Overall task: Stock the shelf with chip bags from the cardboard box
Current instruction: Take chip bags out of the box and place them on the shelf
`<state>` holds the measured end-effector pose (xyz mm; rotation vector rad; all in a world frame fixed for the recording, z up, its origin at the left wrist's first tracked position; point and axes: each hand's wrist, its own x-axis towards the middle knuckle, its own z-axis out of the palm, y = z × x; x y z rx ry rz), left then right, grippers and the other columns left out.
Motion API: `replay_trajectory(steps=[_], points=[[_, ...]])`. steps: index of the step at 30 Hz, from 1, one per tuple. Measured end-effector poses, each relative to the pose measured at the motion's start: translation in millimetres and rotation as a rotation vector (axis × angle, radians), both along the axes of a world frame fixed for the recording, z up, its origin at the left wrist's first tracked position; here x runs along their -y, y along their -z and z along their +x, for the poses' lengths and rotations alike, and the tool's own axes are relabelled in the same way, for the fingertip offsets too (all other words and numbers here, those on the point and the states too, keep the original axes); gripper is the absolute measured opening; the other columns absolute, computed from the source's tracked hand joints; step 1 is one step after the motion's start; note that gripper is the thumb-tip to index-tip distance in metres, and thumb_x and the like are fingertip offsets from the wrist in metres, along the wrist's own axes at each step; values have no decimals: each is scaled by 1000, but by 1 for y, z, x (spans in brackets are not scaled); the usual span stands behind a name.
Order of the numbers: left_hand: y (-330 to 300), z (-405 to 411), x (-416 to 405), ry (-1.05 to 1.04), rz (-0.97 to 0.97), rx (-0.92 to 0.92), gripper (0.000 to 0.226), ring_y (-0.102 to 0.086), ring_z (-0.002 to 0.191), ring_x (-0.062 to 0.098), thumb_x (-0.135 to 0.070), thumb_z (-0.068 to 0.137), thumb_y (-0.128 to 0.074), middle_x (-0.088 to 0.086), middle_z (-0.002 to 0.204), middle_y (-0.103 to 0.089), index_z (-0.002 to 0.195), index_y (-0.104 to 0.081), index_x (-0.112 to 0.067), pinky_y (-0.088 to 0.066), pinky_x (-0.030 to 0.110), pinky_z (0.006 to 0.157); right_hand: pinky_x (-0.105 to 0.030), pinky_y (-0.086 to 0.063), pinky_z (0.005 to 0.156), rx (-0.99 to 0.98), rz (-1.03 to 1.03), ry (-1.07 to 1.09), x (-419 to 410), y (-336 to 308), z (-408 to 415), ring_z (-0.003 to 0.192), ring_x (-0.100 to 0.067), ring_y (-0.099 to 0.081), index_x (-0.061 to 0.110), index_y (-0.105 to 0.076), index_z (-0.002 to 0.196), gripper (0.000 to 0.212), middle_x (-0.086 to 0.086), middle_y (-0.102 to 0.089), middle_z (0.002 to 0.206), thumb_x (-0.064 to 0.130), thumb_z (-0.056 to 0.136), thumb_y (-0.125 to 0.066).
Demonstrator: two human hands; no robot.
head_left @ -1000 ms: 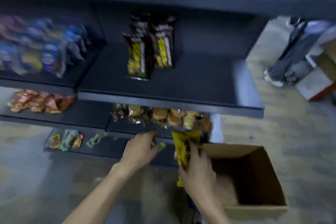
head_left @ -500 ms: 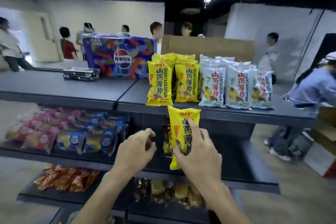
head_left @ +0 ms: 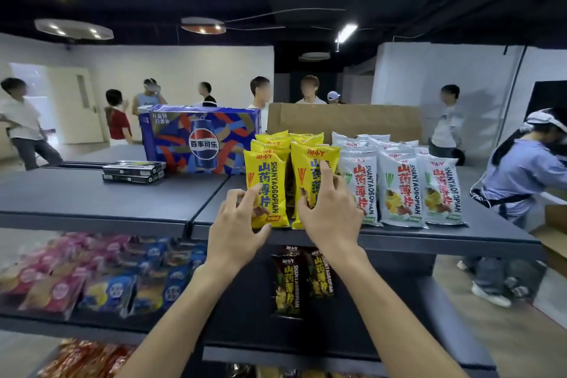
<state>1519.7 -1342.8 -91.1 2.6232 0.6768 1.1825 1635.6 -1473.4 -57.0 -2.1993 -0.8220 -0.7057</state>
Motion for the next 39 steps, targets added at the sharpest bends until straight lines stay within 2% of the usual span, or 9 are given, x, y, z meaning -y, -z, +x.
replay_trajectory(steps=[4,8,12,14,17,18,22,27,39], points=[[1,17,-22,64,14,-35,91,-42,124,18,-45,71,-75,-4,141,-29,146,-25,-45,-54,31,74,-46,-54,79,12,-34,46,-23,10,19,127,-31,-48,26,-15,154,72,-11,-38,149,45,95,-52],[4,30,-39,105,36,-24,91,-37,131,21,-42,70,-78,-3,150,-20,146,-28,-45,-54,38,86,-40,-56,69,98,-7,97,-36,32,29,103,-32,-65,15,-33,151,73,-20,-48,143,46,90,-61],[3,40,-52,156,32,27,90,-43,126,19,-36,68,-85,-5,149,-23,142,-34,-46,-51,39,93,-41,-56,74,152,-9,103,-40,45,34,104,-31,-65,13,-25,154,76,-22,-45,144,52,93,-50],[2,43,-56,184,28,49,91,-47,120,13,-33,67,-86,-6,150,-23,141,-35,-46,-51,40,93,-42,-56,79,156,-26,104,-42,49,34,107,-31,-64,12,-19,156,80,-23,-42,147,54,94,-47],[5,40,-59,240,17,70,90,-48,100,-8,-28,71,-84,-11,153,-20,142,-33,-48,-52,31,90,-44,-54,87,160,-38,89,-41,61,30,111,-32,-62,11,-11,157,88,-24,-30,153,56,92,-51],[7,38,-60,269,13,75,88,-48,102,-9,-27,73,-83,-12,154,-18,142,-32,-49,-52,29,90,-43,-54,87,163,-32,82,-41,64,29,112,-32,-62,11,-9,157,91,-25,-27,155,56,91,-53],[14,28,-68,352,-19,106,81,-47,124,4,-23,78,-79,-12,154,-19,143,-36,-44,-53,33,93,-42,-49,96,141,-15,50,-39,71,23,125,-37,-52,13,-2,157,97,-25,-17,158,53,90,-58],[17,19,-71,377,-38,156,79,-43,123,1,-30,77,-80,-9,151,-26,143,-39,-39,-52,31,91,-41,-36,110,99,-16,33,-33,67,15,143,-35,-29,21,1,157,94,-17,-6,162,54,91,-56],[29,12,-64,379,-51,154,73,-47,120,3,-36,80,-76,-8,145,-31,143,-38,-37,-53,38,93,-44,-49,99,76,-15,36,-21,62,4,140,-31,-35,27,-21,155,79,-9,-21,160,46,90,-62]])
